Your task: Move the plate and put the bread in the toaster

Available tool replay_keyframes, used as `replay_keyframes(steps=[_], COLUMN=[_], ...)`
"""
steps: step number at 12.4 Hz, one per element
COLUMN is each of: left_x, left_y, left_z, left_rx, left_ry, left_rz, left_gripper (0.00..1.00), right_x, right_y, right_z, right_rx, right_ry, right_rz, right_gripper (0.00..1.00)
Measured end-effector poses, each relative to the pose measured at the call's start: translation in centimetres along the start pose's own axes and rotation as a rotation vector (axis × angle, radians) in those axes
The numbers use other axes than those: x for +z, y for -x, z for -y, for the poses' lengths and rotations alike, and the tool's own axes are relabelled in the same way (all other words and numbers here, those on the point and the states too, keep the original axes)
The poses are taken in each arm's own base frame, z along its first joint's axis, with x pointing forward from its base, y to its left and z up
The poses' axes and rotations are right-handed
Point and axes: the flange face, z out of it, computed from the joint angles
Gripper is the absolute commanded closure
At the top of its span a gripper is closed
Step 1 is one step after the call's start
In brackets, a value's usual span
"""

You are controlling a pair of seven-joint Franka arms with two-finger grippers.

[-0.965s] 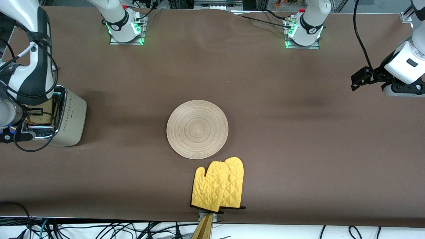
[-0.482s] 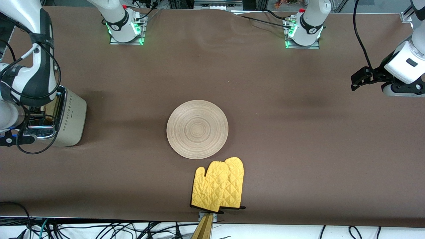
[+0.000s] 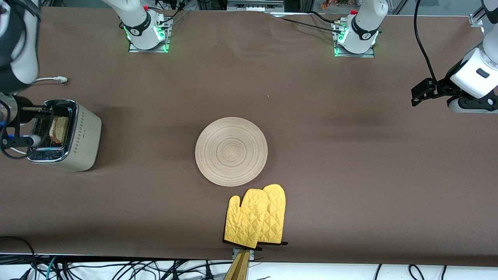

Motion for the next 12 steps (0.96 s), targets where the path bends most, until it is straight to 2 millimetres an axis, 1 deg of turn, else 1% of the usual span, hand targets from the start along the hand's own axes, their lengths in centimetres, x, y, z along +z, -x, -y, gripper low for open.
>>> replay_keyframes(steps=[1,3,4,5,6,7,8,9,11,12], left_x=[0.0,0.0,0.0,0.0,0.0,0.0,0.0,0.0,-0.1,-0.1], left_y=[0.0,0.0,0.0,0.0,0.0,0.0,0.0,0.0,0.0,0.0], left_z=[0.0,0.1,0.2,0.1,0.1,0.1,0.1,0.1,0.1,0.1], left_rx=[0.0,-0.002,-0.003,-0.002,-0.002,-0.002,-0.002,-0.002,-0.002,-0.002], left_ry=[0.0,0.0,0.0,0.0,0.0,0.0,0.0,0.0,0.0,0.0], left_rz=[0.0,0.0,0.0,0.0,0.0,-0.001,-0.001,-0.001,-0.001,-0.002], left_gripper=[0.0,0.0,0.0,0.0,0.0,0.0,0.0,0.0,0.0,0.0], right_x=[-0.4,-1.5,-2.3,-2.9,-3.1,-2.9,-2.6,-2.4,-2.9,-3.3], right_y=[0.4,0.6,0.9,1.1,1.2,1.6,2.3,3.1,5.4,6.6], right_z=[0.5,1.5,2.6,4.4,5.8,6.6,6.6,5.7,3.8,3.5], right_rx=[-0.012,-0.032,-0.045,-0.041,-0.027,-0.017,-0.009,0.003,0.03,0.034], right_ry=[-0.034,-0.043,-0.036,-0.027,-0.019,-0.016,-0.017,-0.021,-0.032,-0.034], right_rz=[-0.003,-0.026,-0.043,-0.074,-0.123,-0.163,-0.186,-0.203,-0.241,-0.25], right_gripper=[0.0,0.0,0.0,0.0,0.0,0.0,0.0,0.0,0.0,0.0])
